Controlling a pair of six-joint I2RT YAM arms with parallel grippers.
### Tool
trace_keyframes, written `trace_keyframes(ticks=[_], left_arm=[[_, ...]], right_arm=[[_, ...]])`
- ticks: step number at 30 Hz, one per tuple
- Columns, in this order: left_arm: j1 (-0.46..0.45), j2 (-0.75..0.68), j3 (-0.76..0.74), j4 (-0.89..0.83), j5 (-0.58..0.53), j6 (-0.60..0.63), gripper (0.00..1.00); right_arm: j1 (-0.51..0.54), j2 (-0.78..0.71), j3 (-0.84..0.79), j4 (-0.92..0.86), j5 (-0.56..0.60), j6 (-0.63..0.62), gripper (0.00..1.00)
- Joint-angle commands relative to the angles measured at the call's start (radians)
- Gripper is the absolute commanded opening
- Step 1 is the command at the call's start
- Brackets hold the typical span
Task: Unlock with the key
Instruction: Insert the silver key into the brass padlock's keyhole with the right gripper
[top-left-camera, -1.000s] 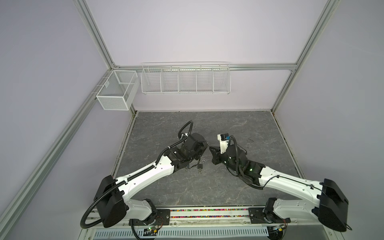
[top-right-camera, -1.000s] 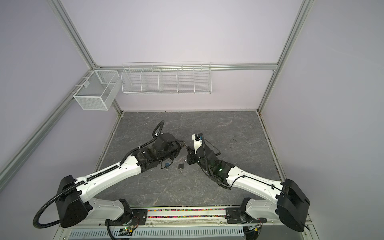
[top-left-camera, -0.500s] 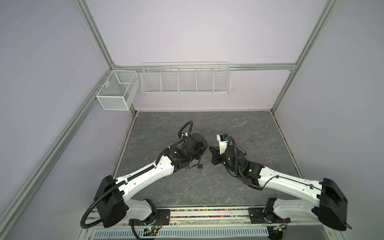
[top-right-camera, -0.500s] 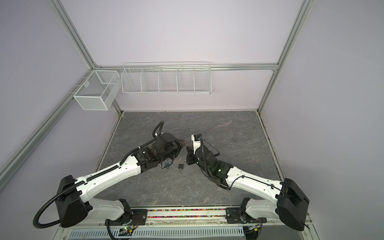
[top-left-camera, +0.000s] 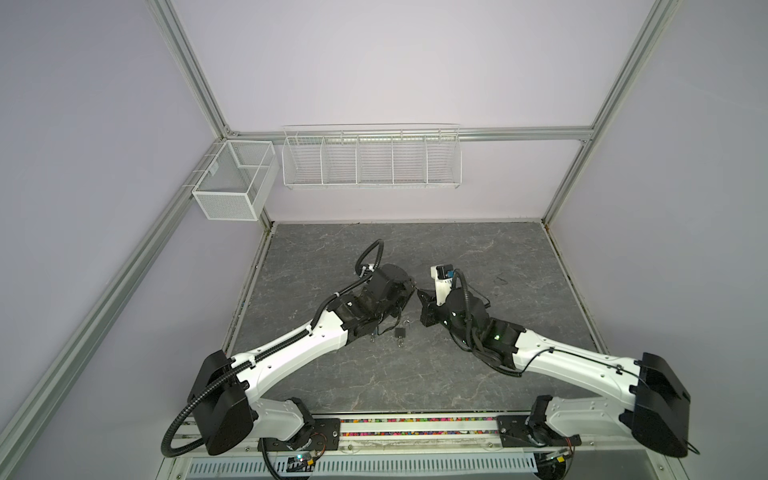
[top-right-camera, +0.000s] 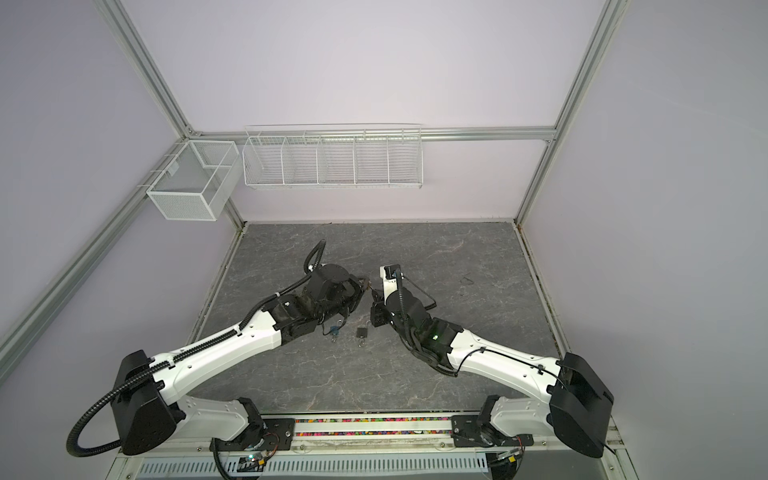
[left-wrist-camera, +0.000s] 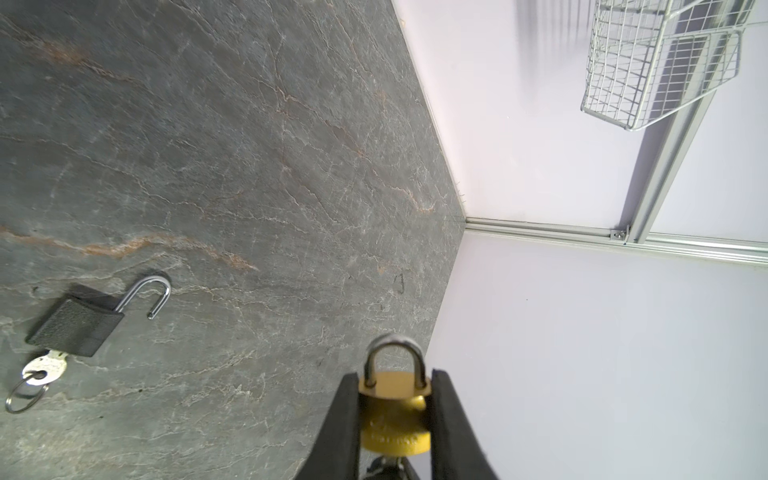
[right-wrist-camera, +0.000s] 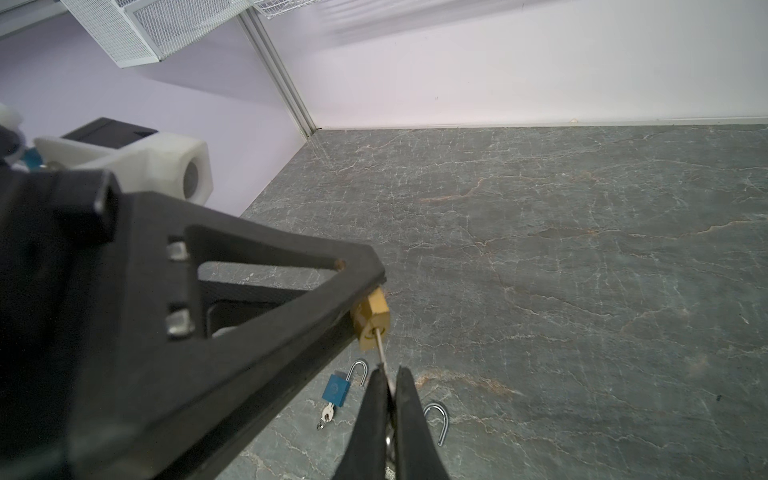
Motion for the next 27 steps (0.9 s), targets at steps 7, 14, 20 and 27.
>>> trace_keyframes(ticks=[7,14,20,27], left_arm=[[-0.015,0.024,0.044,0.023,0.064,0.072,0.0],[-0.05,0.033,0.06,-0.02,0.05,0.126,0.0],[-0.055,0.039,0.054,0.001,0.086,0.112,0.0],[-0.055,0.045,0.026,0.083,0.168,0.056,0.0]], right_arm=[[0.001,0.021,0.102,-0.036,-0.113,-0.018,0.07],[-0.084,0.008,0.158,-0.062,-0.34,0.15,0.06],[-0.022,0.008,0.224,-0.144,-0.205,0.002,0.07],[-0.021,0.023,0.22,-0.084,-0.275,0.002,0.07]])
